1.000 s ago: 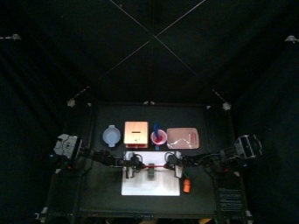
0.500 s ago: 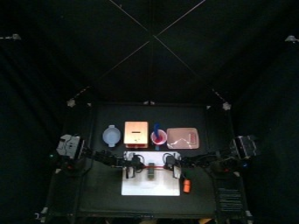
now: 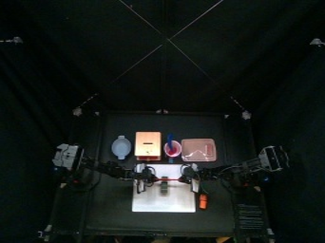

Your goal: Cut sushi roll

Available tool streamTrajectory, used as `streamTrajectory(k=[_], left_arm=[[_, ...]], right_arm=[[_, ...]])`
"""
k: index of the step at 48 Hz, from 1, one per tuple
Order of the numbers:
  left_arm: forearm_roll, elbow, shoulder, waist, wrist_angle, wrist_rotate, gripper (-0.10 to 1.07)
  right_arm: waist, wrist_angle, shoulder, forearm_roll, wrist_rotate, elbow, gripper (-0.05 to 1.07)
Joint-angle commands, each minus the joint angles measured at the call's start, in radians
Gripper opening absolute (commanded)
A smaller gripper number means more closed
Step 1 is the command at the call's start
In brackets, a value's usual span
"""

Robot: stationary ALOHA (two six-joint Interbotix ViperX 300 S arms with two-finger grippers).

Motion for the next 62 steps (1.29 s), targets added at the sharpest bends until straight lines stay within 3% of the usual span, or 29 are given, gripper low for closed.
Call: streamTrajectory(k=[1, 20, 62], left_arm=[[-0.011, 0.014, -0.029, -0.014, 0.017, 0.000, 0.41], [-0.075, 0.011, 0.009, -0.074, 0.018, 0.002, 0.41], [-0.087, -0.003, 0.029, -0.101, 0.018, 0.000, 0.41]], right_arm=[[0.021, 0.017, -0.049, 0.000, -0.005, 0.000, 0.39], [0.066, 0.029, -0.011, 0.018, -0.003, -0.017, 0.39], [0.080, 0.029, 0.009, 0.040, 0.026, -0.011, 0.39]])
